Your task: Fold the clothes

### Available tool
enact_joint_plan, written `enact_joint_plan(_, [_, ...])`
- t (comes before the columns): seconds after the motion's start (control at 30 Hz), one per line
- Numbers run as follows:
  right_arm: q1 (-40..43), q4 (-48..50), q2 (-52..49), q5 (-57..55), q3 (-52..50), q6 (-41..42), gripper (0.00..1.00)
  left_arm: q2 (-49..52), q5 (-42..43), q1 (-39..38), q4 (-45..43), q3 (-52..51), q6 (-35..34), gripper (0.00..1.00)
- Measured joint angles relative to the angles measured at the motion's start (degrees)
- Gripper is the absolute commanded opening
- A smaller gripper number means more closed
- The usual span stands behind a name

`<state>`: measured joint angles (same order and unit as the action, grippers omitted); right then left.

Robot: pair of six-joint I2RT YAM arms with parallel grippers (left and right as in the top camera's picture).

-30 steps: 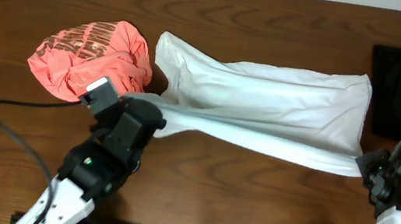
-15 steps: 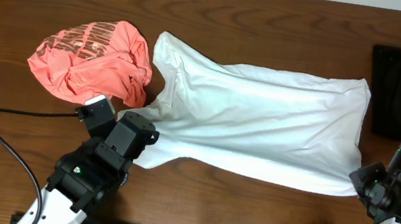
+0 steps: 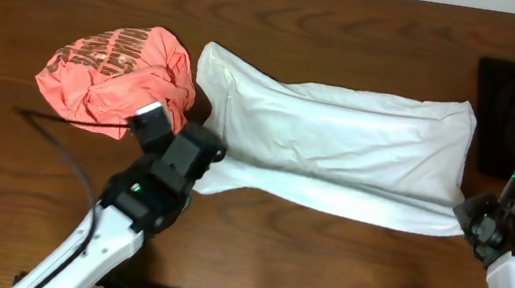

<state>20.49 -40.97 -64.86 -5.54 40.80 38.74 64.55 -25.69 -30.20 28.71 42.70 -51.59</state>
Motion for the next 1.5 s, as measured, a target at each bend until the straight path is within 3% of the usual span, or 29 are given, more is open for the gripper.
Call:
enact_joint_plan(0.27, [0.00, 7.04, -5.75, -0.26, 0.00, 0.00, 0.01, 9.40, -4.04, 0.02, -9.84, 0.04, 0.85, 0.06])
enact_joint_plan(0.77, [0.00, 17.16, -17.57, 0.15, 0.00, 0.00, 0.01, 11.50, -8.22, 4.68, -20.31, 0.07, 1.92, 0.06])
enact_joint_plan(1.07, [0.00, 20.70, -21.55, 0.20, 0.02, 0.00, 0.01, 19.54, -9.01, 5.38, -28.61, 0.11, 2.21, 0.06])
enact_joint_plan(1.1, [0.00, 20.74, -21.79, 0.17, 0.02, 0.00, 0.01, 20.46, -9.03, 5.38, -29.31, 0.11, 2.19, 0.10])
enact_joint_plan(1.17, [0.00, 20.76, -22.03, 0.15, 0.02, 0.02, 0.08, 21.92, -9.07, 5.42, -30.16, 0.09, 2.67, 0.42])
enact_joint_plan(1.23, [0.02, 21.11, -22.10, -0.02, 0.02, 0.31, 0.25, 22.91, -9.25, 5.46, -30.73, 0.11, 2.32, 0.73])
enact_joint_plan(1.27, [0.02, 21.42, -22.10, -0.15, 0.02, 0.26, 0.34, 23.19, -9.27, 5.46, -30.71, 0.09, 2.40, 0.80])
enact_joint_plan(1.33, [0.02, 22.08, -22.10, -0.35, 0.02, -0.15, 0.52, 23.32, -9.29, 5.46, -30.82, 0.09, 2.71, 0.89])
enact_joint_plan(1.5, [0.02, 25.57, -22.10, 1.03, 0.02, -2.86, 0.71, 23.32, -9.46, 5.46, -33.05, 0.11, 6.78, 1.00])
